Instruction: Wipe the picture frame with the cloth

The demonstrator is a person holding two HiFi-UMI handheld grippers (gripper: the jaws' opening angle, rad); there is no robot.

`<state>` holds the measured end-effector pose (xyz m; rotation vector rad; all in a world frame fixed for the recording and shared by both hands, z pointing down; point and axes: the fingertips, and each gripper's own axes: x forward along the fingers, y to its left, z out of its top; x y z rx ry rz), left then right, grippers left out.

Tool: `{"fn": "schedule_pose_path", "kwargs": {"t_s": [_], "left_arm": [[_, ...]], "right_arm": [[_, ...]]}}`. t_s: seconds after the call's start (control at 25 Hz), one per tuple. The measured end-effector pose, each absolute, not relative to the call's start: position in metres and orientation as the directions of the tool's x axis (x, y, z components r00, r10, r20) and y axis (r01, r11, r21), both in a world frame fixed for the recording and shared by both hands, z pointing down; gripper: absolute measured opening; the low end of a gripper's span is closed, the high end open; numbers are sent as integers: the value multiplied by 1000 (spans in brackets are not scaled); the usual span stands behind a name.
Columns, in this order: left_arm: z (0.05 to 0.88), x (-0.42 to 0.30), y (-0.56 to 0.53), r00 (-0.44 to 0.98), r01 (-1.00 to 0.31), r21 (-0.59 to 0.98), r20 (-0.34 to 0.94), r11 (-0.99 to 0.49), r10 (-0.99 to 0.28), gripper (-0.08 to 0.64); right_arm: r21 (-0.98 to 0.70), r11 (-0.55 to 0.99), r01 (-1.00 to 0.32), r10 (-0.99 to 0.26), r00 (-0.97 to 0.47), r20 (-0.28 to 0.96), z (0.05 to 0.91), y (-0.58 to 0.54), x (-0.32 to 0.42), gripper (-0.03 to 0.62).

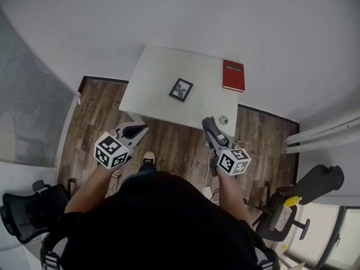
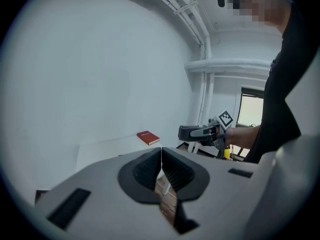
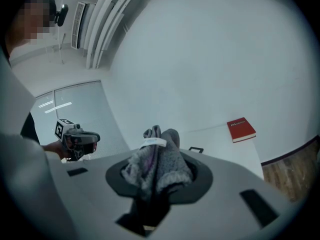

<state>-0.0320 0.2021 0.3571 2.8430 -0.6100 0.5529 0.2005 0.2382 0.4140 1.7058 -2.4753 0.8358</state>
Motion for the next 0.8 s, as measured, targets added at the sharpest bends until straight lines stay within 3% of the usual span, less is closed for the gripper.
{"fn": "schedule_pose_path", "kwargs": {"t_s": [0.8], "left_arm": [[375, -5, 75, 920, -300, 194, 319, -934, -229, 11]], "right_arm": [[-342, 154, -927, -880, -287, 379, 410, 156, 196, 103]]}}
